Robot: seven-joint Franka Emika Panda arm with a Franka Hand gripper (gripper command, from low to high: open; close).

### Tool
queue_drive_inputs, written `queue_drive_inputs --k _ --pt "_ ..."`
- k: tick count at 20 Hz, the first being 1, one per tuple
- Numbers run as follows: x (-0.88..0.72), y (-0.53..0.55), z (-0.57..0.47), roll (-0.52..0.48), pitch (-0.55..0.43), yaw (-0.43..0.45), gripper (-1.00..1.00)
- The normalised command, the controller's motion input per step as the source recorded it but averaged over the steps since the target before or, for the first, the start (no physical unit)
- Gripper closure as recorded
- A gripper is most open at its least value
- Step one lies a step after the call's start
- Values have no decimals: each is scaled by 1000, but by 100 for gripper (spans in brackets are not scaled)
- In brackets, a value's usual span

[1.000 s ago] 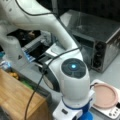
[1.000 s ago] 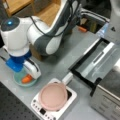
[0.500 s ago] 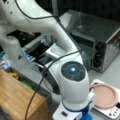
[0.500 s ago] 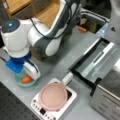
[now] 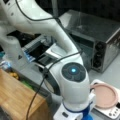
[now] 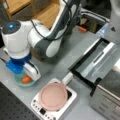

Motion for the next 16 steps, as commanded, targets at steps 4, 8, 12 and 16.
queue_drive_inputs --k 4,8,12,16 --pt "321 85 -3 -235 116 31 -100" --pt "331 90 18 -223 127 31 -100" --pt "336 99 20 -218 129 14 -100" --pt "315 91 58 -214 146 16 -100"
